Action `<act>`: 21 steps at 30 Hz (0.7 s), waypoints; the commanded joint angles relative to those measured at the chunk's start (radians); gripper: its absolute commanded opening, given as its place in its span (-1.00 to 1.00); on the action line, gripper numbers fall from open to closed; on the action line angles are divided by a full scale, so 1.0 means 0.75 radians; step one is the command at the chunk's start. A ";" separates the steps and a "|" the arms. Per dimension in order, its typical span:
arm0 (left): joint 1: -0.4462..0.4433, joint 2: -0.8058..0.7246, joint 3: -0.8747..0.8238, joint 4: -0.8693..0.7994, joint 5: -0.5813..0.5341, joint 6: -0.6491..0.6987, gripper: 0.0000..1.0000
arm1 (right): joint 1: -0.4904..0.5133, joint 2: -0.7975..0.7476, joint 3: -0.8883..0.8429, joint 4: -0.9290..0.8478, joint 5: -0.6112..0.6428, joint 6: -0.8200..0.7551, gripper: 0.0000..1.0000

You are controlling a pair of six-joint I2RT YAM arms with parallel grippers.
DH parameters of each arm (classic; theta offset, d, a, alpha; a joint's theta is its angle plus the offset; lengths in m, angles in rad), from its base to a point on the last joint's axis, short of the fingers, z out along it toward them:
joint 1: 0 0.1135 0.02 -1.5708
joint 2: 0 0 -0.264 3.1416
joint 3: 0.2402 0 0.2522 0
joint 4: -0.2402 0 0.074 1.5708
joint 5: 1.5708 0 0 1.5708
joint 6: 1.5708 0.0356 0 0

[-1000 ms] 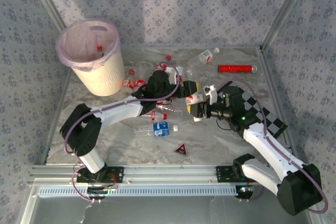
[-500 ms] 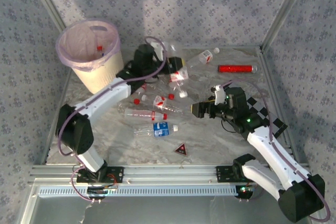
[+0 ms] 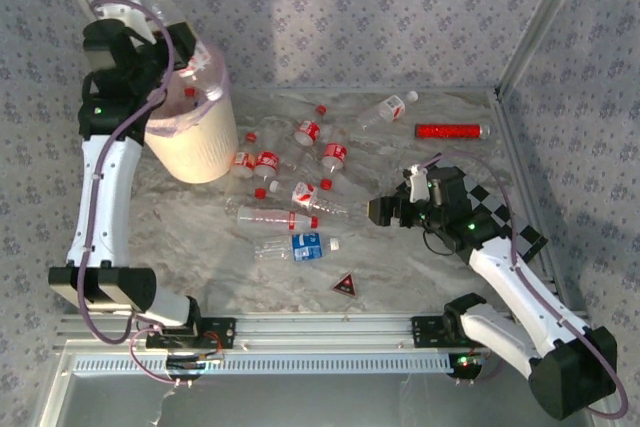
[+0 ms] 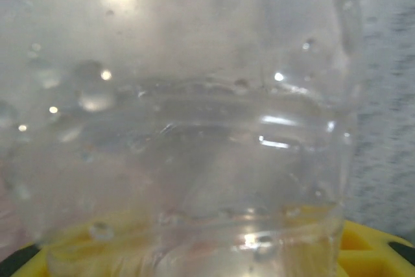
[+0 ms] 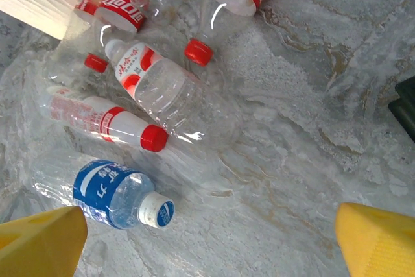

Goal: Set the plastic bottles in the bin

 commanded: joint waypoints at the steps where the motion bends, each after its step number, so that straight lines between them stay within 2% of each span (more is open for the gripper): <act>1: 0.092 0.085 0.049 -0.076 -0.071 0.054 -1.00 | 0.009 0.006 0.038 -0.048 0.024 -0.024 1.00; 5: 0.159 0.248 0.173 -0.188 -0.102 0.116 -1.00 | 0.015 -0.007 0.036 -0.054 0.017 -0.029 1.00; 11: 0.162 0.455 0.337 -0.378 -0.123 0.265 -1.00 | 0.025 -0.009 0.038 -0.070 0.027 -0.046 1.00; 17: 0.137 0.553 0.260 -0.429 -0.089 0.423 -1.00 | 0.025 0.005 0.032 -0.071 0.044 -0.056 1.00; 21: 0.115 0.582 0.137 -0.396 -0.077 0.427 -1.00 | 0.027 0.005 0.035 -0.068 0.052 -0.058 0.99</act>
